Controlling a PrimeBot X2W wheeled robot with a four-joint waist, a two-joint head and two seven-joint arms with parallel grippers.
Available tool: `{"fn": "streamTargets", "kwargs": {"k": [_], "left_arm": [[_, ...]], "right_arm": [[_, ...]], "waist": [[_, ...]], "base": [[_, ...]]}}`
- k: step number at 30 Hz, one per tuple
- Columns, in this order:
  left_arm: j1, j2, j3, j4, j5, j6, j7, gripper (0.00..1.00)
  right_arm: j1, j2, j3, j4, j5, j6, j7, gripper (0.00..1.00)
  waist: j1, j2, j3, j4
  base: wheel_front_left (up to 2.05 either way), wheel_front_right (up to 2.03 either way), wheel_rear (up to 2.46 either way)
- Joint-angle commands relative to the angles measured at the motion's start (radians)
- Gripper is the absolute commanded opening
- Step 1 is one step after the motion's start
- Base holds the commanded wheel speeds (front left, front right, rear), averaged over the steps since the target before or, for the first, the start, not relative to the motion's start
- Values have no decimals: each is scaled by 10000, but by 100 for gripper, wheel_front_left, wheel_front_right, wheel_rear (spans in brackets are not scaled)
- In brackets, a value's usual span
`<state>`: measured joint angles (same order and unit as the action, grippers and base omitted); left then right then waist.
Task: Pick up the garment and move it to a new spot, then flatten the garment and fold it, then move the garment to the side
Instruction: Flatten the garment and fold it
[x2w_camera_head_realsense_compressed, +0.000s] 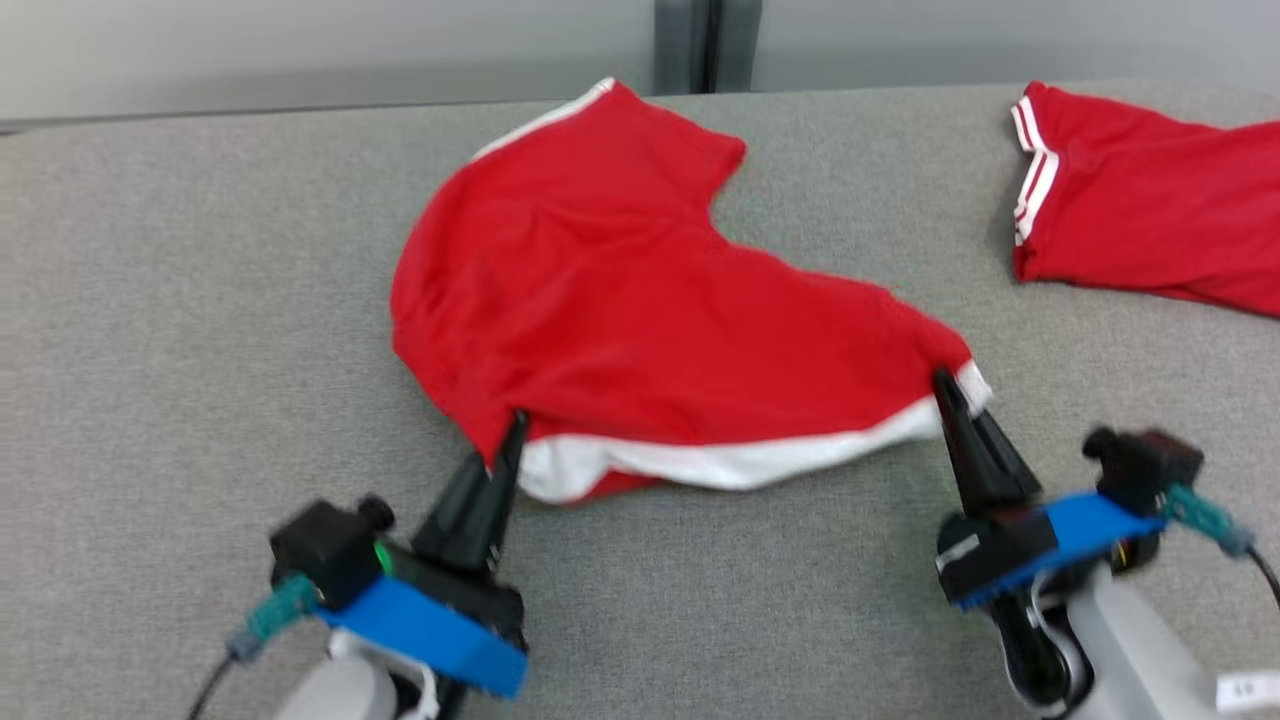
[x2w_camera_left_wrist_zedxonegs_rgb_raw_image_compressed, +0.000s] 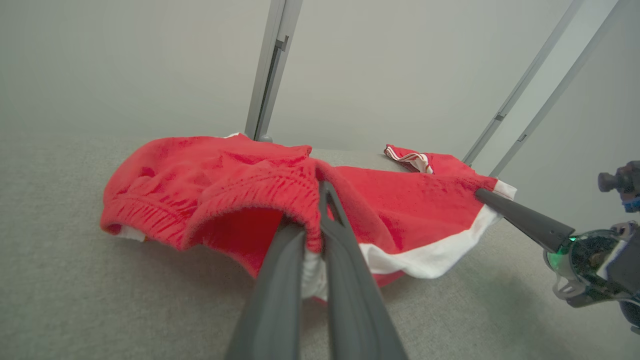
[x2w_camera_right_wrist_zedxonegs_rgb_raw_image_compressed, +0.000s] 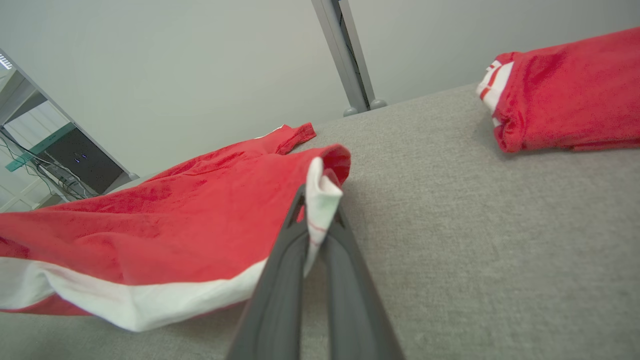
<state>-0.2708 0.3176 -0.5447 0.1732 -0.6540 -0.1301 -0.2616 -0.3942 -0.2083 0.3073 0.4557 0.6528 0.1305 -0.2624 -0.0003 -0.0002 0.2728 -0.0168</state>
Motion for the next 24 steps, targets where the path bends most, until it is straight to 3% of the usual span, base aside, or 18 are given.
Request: {"fn": "streamTargets", "kwargs": {"k": [1,7,14,24], "left_arm": [[553,-127,-59,-158,78,-10,-41,0],[2063,-482,-169,-452,197,-10,-43,0],[2763,-550,-130,-558,409,-10,-43,0],[2472,-886,-485,-380,368,-10,-43,0]], "right_arm": [[740,-15,-266,-295,-36,5,-29,0],[2908,189,-812,-1202,-141,5,-30,0],[4280,191,-1773,-2018,-316,5,6,0],[3525,462,-2392,-2131,-564,5,436,0]], "waist": [[3,2,-158,49],[3,2,-571,186],[3,2,-877,458],[3,2,-1110,660]], "base": [[0,0,0],[0,0,0],[0,0,0],[0,0,0]]}}
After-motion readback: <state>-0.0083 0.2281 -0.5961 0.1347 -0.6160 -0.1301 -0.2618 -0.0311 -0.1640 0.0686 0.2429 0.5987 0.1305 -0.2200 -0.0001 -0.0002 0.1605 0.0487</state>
